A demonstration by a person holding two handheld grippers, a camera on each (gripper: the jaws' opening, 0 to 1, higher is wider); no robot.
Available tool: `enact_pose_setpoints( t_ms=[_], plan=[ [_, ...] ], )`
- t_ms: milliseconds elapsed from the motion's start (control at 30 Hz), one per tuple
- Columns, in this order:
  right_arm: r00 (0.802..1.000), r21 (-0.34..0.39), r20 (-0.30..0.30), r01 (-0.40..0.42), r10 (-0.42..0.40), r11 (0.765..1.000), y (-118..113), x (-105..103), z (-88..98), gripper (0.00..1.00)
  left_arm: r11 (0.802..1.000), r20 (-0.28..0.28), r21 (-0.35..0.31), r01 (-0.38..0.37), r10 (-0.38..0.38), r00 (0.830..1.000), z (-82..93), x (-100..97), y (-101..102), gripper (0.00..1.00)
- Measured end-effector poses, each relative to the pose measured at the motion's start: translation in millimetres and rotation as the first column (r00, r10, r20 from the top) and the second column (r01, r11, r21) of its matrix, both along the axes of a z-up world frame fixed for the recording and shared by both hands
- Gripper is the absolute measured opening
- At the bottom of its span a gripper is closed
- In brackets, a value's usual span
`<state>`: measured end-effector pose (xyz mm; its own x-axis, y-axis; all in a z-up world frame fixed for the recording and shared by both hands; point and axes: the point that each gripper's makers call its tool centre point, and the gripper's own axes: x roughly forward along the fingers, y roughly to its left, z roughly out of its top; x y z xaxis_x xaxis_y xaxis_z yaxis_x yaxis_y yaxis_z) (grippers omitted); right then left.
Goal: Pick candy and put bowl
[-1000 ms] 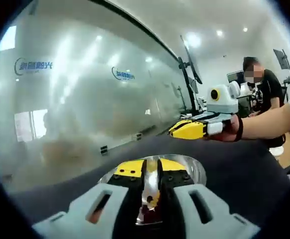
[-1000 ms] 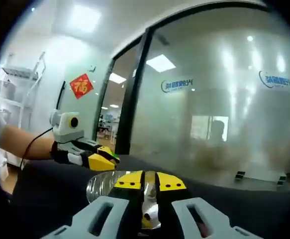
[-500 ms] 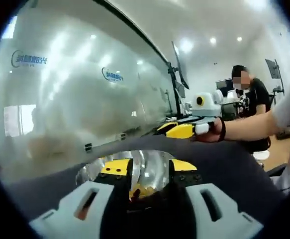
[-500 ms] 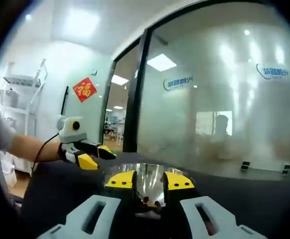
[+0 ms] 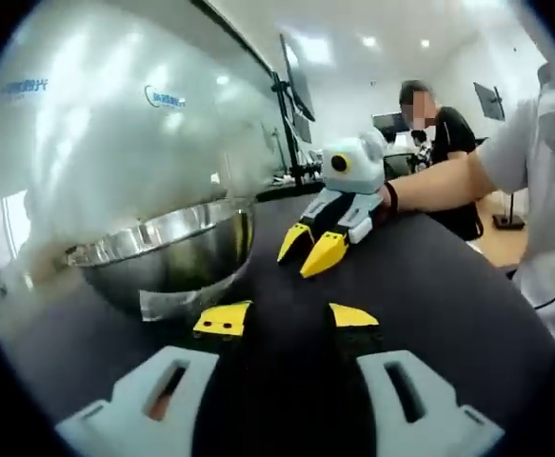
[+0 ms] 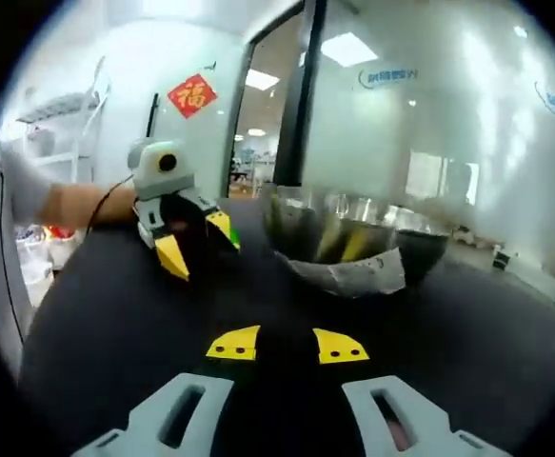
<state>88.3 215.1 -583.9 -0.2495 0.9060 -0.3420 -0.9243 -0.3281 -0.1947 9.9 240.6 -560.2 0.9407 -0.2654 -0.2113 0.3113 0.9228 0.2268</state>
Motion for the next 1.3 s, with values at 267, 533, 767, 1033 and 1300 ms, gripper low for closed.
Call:
enact_pose_setpoints(
  t_ms=[267, 533, 767, 1033, 1300],
  plan=[
    [0.998, -0.007, -0.063, 0.003, -0.003, 1.000, 18.3, -2.7, 1.6, 0.15, 1.000, -0.024, 0.006, -0.002, 0.002, 1.000, -8.2, 1.5, -3.4, 0.23],
    [0.997, -0.009, -0.082, -0.007, 0.006, 1.000, 39.4, -7.7, 1.1, 0.15, 1.000, -0.031, -0.014, -0.012, 0.011, 0.999, -10.4, 1.6, -3.7, 0.22],
    [0.996, 0.000, -0.084, -0.004, 0.004, 1.000, 49.7, -10.2, 0.6, 0.15, 1.000, -0.032, -0.019, -0.009, 0.008, 0.999, -11.4, 1.5, -4.0, 0.22],
    [0.996, 0.001, -0.092, -0.012, 0.012, 1.000, 52.5, -12.7, 0.3, 0.12, 1.000, -0.026, -0.016, -0.017, 0.016, 1.000, -11.2, 2.0, -4.3, 0.22],
    [0.998, 0.011, -0.056, -0.041, 0.042, 0.999, 46.5, -16.0, 2.0, 0.04, 1.000, -0.024, -0.019, -0.022, 0.022, 0.999, -11.0, 2.5, -4.2, 0.22]
  ],
)
